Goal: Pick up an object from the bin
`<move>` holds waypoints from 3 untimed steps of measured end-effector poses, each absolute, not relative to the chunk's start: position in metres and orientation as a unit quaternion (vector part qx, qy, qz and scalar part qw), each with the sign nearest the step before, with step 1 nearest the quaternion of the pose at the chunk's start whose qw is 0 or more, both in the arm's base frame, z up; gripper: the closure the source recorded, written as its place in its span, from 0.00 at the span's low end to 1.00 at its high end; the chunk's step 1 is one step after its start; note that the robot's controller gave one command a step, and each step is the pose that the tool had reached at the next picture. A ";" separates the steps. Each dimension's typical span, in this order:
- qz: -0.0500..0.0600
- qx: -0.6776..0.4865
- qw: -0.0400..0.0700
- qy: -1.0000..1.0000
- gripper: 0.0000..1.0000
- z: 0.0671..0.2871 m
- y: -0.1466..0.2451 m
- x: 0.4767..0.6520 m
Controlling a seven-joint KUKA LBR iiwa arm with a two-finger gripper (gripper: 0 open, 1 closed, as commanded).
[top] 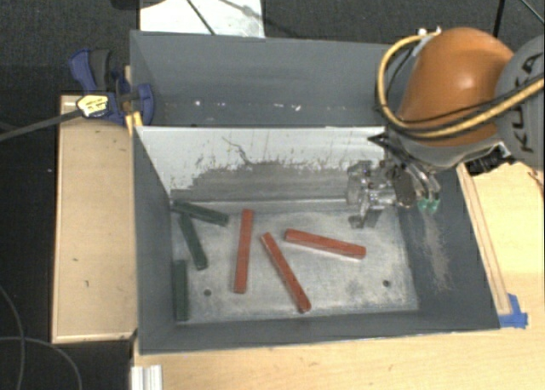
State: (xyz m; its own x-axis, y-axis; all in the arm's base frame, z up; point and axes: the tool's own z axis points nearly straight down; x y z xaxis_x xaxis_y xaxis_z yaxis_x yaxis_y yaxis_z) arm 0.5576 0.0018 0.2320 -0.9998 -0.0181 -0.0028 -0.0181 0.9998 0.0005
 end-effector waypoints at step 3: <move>0.000 0.072 0.001 0.997 0.00 0.158 -0.057 0.562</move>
Offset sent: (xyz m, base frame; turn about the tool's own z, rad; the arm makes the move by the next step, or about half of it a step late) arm 0.0039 -0.0582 -0.0746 0.1610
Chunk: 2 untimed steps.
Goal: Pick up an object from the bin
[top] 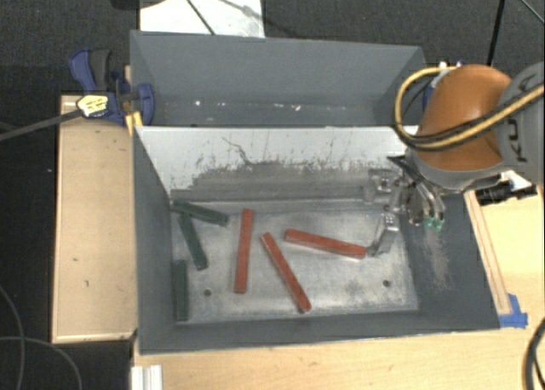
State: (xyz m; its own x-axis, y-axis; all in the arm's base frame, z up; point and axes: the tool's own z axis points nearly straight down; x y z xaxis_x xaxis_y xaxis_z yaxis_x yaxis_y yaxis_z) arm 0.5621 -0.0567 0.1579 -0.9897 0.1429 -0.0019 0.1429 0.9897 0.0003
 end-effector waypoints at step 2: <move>0.000 0.189 0.000 0.982 1.00 0.071 -0.030 0.553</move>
Offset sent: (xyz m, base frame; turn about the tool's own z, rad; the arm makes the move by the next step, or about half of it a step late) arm -0.0096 0.0262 -0.0879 0.2391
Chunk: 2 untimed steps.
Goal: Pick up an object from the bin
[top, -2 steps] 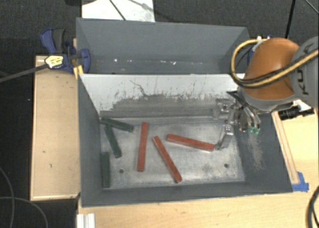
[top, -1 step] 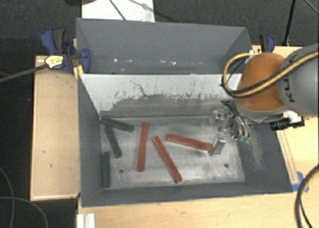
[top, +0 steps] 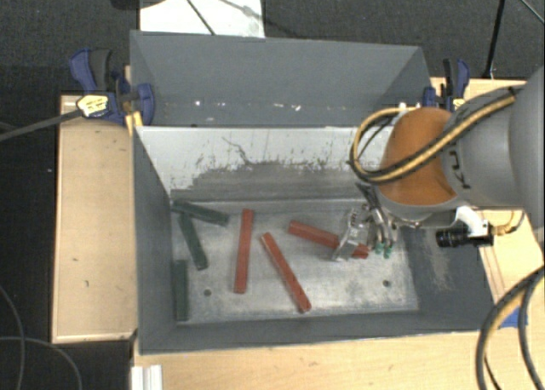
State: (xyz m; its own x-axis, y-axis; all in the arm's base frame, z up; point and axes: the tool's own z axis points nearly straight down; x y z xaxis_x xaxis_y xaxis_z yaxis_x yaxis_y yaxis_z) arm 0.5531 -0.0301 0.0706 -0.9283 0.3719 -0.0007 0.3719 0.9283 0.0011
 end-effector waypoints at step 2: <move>0.000 0.141 0.004 0.990 1.00 0.231 -0.046 0.590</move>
Offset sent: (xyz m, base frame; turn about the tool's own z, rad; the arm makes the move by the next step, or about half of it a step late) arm 0.0353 -0.0155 0.1577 -0.0992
